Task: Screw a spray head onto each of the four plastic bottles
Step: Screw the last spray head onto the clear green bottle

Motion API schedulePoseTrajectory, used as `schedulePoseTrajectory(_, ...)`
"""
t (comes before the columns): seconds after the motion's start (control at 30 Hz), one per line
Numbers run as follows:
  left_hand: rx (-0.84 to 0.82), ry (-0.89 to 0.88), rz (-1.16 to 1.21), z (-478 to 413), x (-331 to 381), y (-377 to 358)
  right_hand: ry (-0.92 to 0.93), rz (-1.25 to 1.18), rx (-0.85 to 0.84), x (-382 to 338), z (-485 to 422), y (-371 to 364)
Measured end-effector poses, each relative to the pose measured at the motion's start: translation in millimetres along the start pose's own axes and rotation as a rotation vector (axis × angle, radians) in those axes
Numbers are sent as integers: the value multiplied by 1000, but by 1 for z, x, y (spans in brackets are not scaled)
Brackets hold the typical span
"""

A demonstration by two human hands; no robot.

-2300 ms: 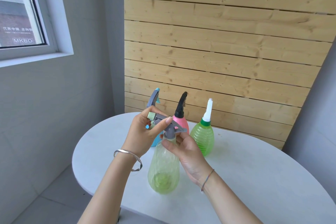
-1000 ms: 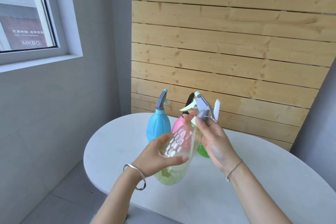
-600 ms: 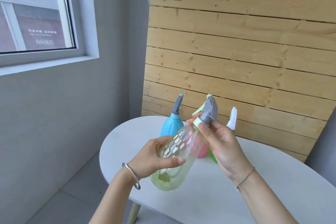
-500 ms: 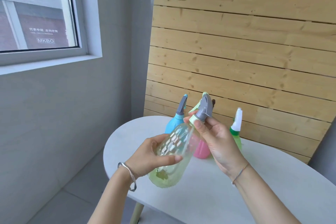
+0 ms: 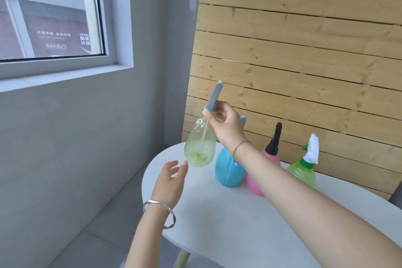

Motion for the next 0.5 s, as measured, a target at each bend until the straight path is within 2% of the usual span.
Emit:
schedulePoseTrajectory(0.17,-54,-22,-115,-5,-9,-5,-103,63,80,34,-16,-12)
schedulePoseTrajectory(0.5,-114,-41,-243,-9,-16,-11,-136,150,93,52,-23,-16)
Point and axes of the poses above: each hand's wrist, its own z-axis away from the middle knuckle, its own y-axis out of the back of the hand, x = y × z, the point moved 3 cm from there along -z, towards the middle knuckle, and after that the axes turned 15 degrees about -y, right-handed, at the moved point
